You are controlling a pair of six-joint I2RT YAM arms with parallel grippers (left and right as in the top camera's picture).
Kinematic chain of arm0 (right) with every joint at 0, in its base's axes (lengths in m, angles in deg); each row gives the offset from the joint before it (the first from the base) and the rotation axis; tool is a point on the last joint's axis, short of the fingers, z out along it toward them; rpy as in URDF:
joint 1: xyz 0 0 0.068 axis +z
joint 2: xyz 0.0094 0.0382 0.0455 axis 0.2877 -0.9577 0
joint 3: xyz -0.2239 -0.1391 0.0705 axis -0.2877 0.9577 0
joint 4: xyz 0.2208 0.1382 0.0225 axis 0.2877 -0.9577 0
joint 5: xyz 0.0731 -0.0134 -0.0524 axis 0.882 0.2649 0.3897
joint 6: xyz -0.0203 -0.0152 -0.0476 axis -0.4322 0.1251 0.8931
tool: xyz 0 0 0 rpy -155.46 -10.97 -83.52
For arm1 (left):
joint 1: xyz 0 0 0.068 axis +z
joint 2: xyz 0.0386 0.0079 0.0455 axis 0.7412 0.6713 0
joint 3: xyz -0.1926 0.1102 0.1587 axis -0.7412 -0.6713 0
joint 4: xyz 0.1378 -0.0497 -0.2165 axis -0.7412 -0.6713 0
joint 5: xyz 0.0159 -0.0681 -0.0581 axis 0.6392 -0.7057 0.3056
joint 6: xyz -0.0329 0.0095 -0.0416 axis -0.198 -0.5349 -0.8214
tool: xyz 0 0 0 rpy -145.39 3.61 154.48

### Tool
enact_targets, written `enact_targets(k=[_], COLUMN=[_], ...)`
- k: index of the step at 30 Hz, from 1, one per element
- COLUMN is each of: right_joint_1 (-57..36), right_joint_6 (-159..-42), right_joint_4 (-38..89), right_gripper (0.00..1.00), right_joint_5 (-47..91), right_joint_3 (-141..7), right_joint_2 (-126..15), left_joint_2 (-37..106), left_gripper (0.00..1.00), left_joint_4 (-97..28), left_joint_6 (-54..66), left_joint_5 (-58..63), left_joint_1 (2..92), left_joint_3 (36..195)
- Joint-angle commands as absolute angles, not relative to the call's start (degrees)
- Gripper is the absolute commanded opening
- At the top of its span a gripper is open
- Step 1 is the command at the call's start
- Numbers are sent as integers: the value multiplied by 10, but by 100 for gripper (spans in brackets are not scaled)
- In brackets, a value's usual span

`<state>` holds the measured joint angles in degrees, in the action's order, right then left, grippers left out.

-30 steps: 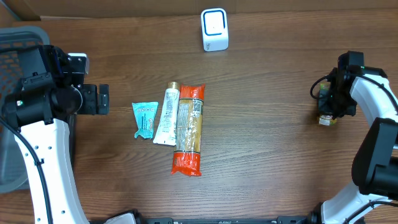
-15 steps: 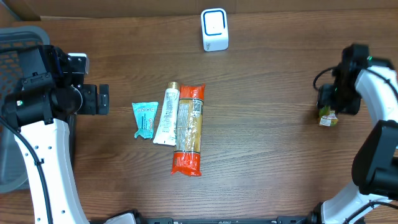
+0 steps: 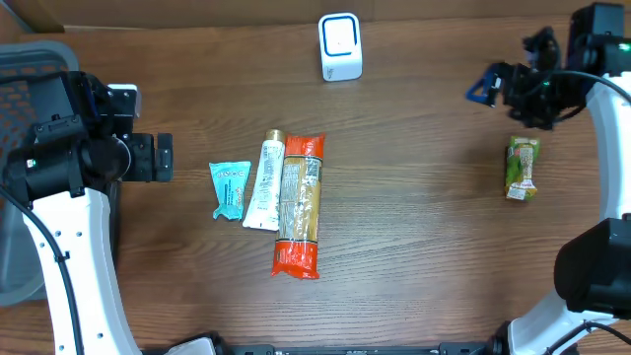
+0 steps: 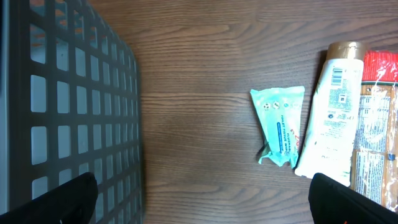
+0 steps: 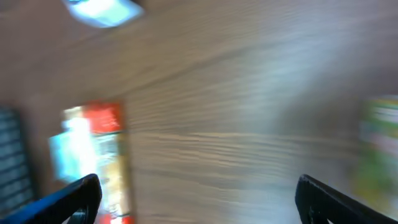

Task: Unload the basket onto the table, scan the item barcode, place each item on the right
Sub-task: 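Move the right gripper to the spaghetti package and grasp it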

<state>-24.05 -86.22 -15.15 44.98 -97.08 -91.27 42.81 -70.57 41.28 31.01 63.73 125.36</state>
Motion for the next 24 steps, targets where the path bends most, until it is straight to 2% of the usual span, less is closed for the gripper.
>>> enact_targets(k=[1, 8, 11, 15, 20, 24], right_joint_1=[-182, 7, 71, 128, 180, 213], right_joint_6=[-859, -1030, -1075, -1092, -1098, -1155], right_joint_4=[-137, -50, 3, 41, 70, 95], right_gripper=[100, 100, 100, 99, 91, 86], right_joint_5=[558, 396, 373, 373, 370, 331], right_joint_3=[-942, -888, -863, -829, -790, -769], right_joint_2=[-905, -911, -916, -928, -959, -990], left_joint_2=[424, 424, 424, 424, 424, 424], left_gripper=[100, 100, 99, 100, 99, 100], left_joint_4=[-706, -705, -705, -705, -705, -705], left_joint_6=[422, 422, 422, 422, 422, 422], left_joint_5=[306, 306, 306, 306, 306, 306], left_joint_1=[640, 640, 640, 639, 640, 639], left_joint_3=[1257, 1257, 1257, 1257, 1257, 1257])
